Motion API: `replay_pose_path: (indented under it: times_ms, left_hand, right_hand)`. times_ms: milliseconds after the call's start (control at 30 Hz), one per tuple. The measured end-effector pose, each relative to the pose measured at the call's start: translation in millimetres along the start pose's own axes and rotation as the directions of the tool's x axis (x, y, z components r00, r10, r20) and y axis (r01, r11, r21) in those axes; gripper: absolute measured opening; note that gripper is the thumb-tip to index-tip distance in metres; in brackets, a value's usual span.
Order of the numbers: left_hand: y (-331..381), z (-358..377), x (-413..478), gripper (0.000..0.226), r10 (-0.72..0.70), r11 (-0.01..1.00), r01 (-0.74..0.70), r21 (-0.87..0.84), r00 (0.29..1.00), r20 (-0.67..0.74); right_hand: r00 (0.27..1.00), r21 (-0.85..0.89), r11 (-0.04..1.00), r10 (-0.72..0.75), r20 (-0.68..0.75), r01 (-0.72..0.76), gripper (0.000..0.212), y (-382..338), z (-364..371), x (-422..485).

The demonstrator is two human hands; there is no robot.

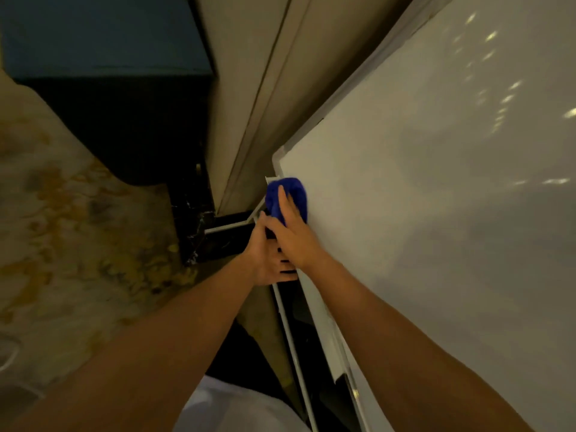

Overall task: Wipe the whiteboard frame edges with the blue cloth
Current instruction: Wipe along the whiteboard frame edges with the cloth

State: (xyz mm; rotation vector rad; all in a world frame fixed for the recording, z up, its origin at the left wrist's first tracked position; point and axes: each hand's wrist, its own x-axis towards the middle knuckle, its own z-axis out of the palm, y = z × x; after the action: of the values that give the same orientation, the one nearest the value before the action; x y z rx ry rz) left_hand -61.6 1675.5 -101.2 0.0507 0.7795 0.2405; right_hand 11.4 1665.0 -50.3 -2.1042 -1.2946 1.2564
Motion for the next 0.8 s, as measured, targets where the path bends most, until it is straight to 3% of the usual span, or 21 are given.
replay_pose_path:
  times_ms: [67, 167, 367, 467, 600, 633, 700, 800]
  left_hand:
    - [25.1, 6.2, 6.9, 0.086, 0.076, 0.994, -0.076, -0.083, 0.997, 0.000]
    - [68.1, 6.9, 17.5, 0.108, 0.026, 0.993, -0.033, -0.111, 0.998, -0.064]
    - [110.3, 10.5, 37.4, 0.110, 0.066, 0.997, -0.072, -0.033, 0.985, -0.161]
    - [128.9, 3.4, 38.9, 0.105, 0.119, 0.992, -0.122, -0.001, 0.967, -0.224]
    - [151.3, 0.7, 38.9, 0.113, 0.024, 0.996, -0.011, 0.085, 0.987, -0.159]
    - [157.3, 1.9, 41.7, 0.112, 0.014, 0.994, 0.002, 0.108, 0.989, -0.147]
    - [165.6, 5.9, 47.7, 0.105, 0.014, 0.992, 0.004, 0.129, 0.990, -0.137]
    - [176.7, 10.7, 50.4, 0.097, -0.027, 0.989, 0.047, 0.139, 0.989, -0.142]
  right_hand:
    - [0.997, -0.014, 0.998, -0.064, 0.032, 0.065, 0.070, 8.7, -2.5, -11.4]
    - [0.992, 0.020, 0.995, -0.098, 0.084, 0.097, 0.075, 43.7, -5.9, -54.8]
    - [0.988, -0.276, 0.950, -0.128, 0.085, 0.146, 0.090, 15.4, -4.2, 6.0]
    - [0.986, -0.424, 0.899, -0.047, 0.158, 0.111, 0.096, -21.9, -16.3, 55.8]
    - [0.973, -0.540, 0.826, -0.041, 0.228, 0.162, 0.093, -25.3, -30.2, 42.9]
    - [0.980, -0.602, 0.779, -0.077, 0.185, 0.175, 0.092, -26.0, -30.5, 38.9]
    - [0.971, -0.781, 0.583, -0.199, 0.130, 0.224, 0.087, -29.6, -27.7, 43.2]
    - [0.959, -0.887, 0.385, -0.222, 0.177, 0.253, 0.077, -41.4, -30.9, 71.8]
